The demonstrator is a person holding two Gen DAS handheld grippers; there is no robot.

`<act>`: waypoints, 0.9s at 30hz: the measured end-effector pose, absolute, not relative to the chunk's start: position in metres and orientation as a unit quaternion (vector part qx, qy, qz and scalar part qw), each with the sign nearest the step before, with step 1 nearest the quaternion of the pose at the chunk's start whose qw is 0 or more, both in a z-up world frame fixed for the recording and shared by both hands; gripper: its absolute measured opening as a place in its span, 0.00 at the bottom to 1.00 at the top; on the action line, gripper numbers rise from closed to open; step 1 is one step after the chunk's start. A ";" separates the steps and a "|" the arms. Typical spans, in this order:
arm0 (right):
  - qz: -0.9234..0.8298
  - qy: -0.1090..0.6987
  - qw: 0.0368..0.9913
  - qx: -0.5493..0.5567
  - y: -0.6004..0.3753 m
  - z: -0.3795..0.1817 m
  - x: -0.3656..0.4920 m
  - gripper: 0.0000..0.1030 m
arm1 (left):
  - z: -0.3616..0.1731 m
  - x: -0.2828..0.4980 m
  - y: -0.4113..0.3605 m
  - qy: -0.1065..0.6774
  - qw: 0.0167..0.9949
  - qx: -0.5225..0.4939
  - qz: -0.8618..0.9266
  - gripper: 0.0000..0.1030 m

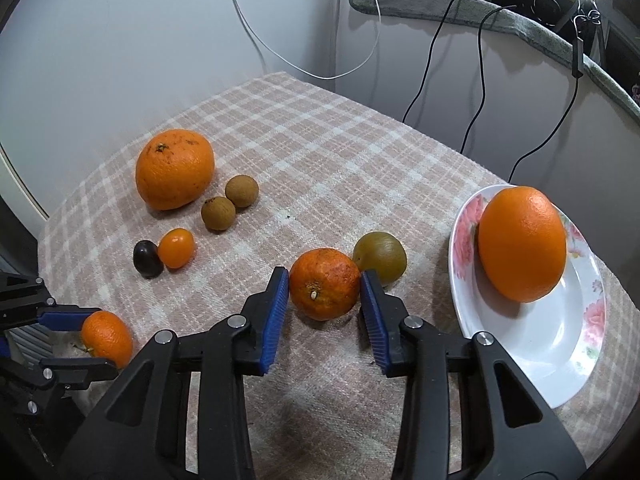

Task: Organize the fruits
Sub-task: 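Close the right tool on the small mandarin and lift it, then place the mandarin on the plate with the right tool while the left tool drops another mandarin there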

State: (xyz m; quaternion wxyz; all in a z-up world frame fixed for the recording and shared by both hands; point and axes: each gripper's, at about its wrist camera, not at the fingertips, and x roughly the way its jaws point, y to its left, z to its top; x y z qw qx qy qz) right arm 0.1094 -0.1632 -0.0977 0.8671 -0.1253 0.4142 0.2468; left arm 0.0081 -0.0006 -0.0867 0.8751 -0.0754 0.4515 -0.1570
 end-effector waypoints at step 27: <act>0.210 0.372 0.901 -0.076 -0.229 -0.056 0.101 0.36 | -0.055 0.060 -0.049 0.403 0.887 -0.060 -0.219 0.33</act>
